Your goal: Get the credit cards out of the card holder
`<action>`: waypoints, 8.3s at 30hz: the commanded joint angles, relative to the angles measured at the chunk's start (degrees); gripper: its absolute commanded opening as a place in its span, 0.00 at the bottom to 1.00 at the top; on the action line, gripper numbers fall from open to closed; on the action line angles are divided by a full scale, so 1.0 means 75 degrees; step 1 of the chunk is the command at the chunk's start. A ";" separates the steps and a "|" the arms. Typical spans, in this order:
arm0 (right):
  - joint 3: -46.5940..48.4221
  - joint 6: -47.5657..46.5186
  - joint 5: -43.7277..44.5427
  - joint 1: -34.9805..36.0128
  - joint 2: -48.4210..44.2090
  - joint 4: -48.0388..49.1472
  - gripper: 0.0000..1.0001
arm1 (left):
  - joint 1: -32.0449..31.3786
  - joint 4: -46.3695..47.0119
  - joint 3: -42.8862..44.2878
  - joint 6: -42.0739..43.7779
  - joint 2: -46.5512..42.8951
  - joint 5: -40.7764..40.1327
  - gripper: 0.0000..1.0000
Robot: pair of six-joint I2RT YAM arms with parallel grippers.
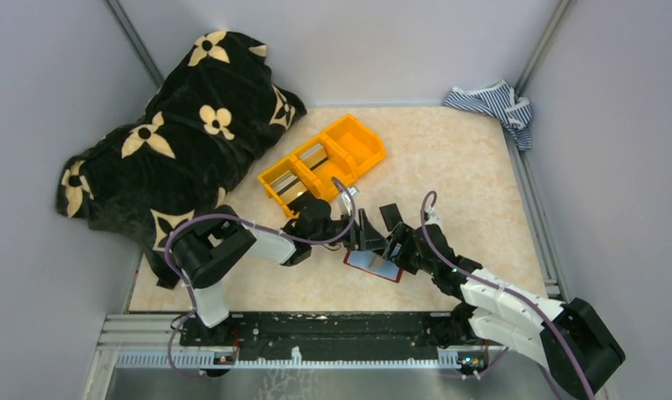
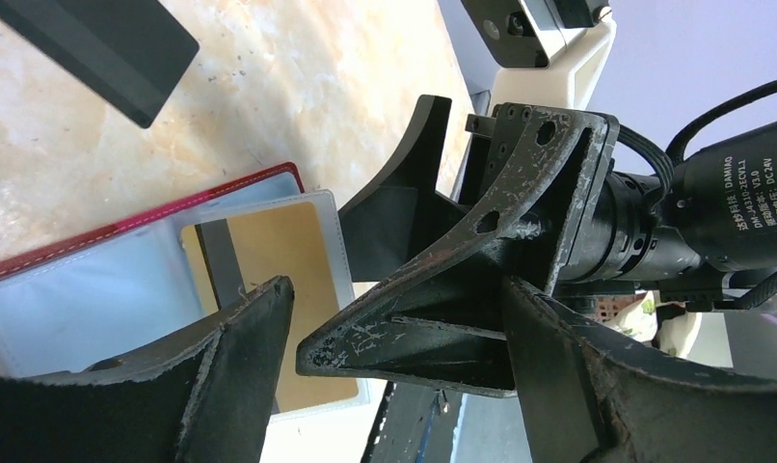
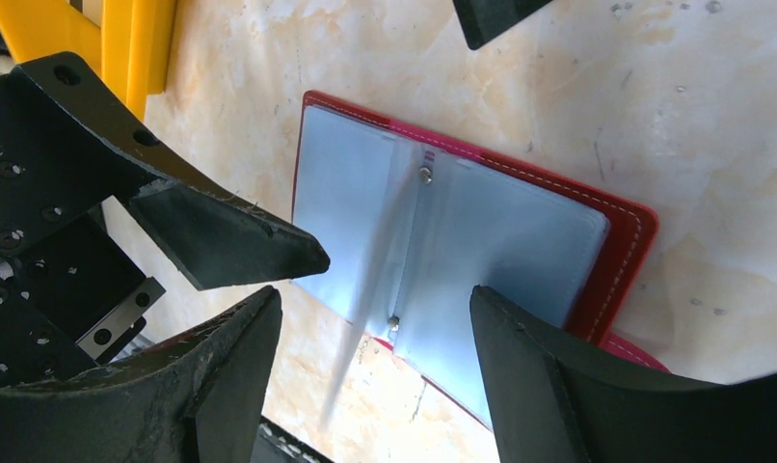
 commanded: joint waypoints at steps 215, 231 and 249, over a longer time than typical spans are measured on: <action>0.2403 -0.4037 0.0181 -0.0204 0.1348 0.2084 0.23 | 0.2663 -0.4736 0.0149 0.3454 -0.3933 0.0605 0.00; 0.2857 -0.3840 -0.0880 -0.0880 0.1845 0.2688 0.29 | 0.2704 -1.1527 0.5830 0.7721 -0.1268 -0.2501 0.00; 0.1563 -0.3131 -0.1774 -0.1012 0.2722 0.4079 0.21 | 0.3167 -1.0310 0.7512 0.9504 0.0651 -0.2526 0.00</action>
